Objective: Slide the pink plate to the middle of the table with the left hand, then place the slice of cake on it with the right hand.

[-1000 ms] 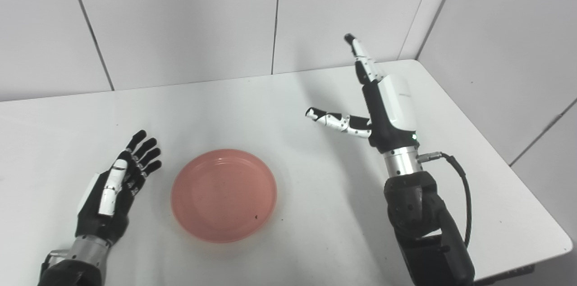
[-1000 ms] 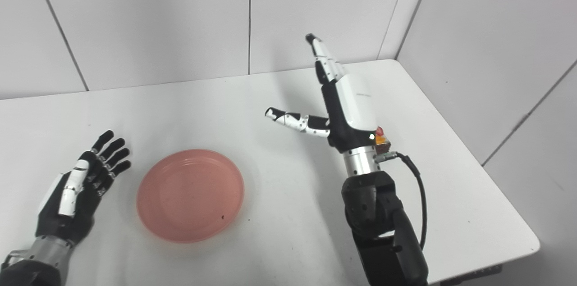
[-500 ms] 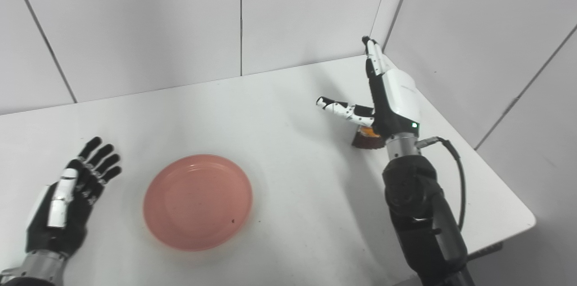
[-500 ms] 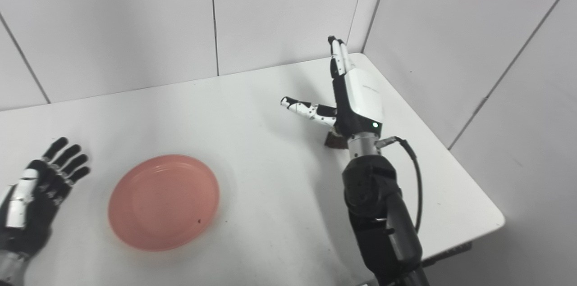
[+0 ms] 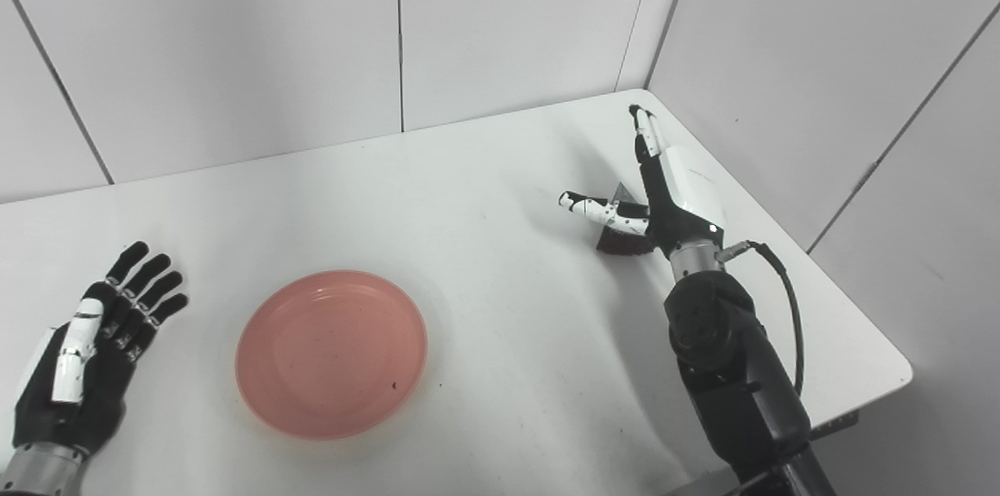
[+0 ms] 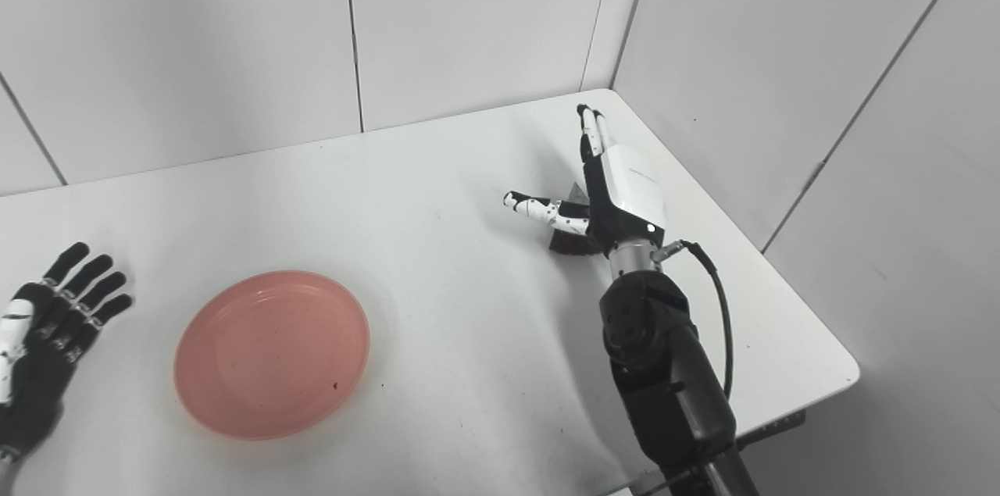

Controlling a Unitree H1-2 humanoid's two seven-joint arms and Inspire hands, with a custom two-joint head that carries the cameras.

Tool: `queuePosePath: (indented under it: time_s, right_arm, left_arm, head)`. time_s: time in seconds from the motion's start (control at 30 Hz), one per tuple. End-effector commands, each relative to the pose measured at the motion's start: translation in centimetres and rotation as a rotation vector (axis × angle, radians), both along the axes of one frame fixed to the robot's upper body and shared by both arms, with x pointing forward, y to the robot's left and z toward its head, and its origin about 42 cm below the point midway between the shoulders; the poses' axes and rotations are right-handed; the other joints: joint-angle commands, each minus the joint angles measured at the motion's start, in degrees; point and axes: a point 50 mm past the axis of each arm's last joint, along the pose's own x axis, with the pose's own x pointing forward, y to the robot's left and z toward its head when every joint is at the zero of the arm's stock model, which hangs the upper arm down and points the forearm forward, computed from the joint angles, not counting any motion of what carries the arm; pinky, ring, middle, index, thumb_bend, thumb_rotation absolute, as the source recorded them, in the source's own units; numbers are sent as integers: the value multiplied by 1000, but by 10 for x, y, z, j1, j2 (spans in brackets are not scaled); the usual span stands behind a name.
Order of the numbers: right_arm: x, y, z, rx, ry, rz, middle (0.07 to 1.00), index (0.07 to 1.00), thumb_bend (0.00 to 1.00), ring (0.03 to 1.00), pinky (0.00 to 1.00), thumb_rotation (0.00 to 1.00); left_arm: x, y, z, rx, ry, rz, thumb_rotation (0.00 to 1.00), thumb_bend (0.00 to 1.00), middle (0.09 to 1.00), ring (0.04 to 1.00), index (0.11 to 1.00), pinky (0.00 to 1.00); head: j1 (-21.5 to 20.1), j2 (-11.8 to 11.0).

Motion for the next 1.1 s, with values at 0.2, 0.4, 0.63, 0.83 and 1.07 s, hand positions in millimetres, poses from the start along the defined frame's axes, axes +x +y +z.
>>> queuePosePath:
  time_s: [0.2, 0.4, 0.63, 0.83, 1.07]
  right_arm:
    - [3, -17, 18, -73, -4, -41, 1000, 1000, 1000, 1000, 887, 700]
    - [5, -18, 16, -74, 52, -58, 1000, 1000, 1000, 1000, 884, 726]
    - [6, -20, 14, -62, 99, -76, 1000, 1000, 1000, 1000, 884, 698]
    - [9, -16, 10, -42, 137, -72, 1000, 1000, 1000, 1000, 908, 669]
    - [13, -14, 7, -39, 185, -78, 1000, 1000, 1000, 1000, 935, 670]
  left_arm:
    - [-22, 17, -44, 14, 190, 19, 907, 450, 907, 887, 887, 854]
    - [-22, 19, -43, 21, 187, 24, 888, 449, 901, 879, 882, 844]
    - [-23, 22, -42, 37, 181, 25, 901, 455, 897, 879, 882, 836]
    - [-22, 23, -41, 37, 174, 32, 895, 454, 890, 874, 873, 829]
    - [-23, 25, -40, 41, 177, 24, 900, 457, 894, 876, 877, 832]
  head:
    - [-4, 5]
    - [-5, 7]
    - [-8, 11]
    - [-10, 14]
    - [-12, 19]
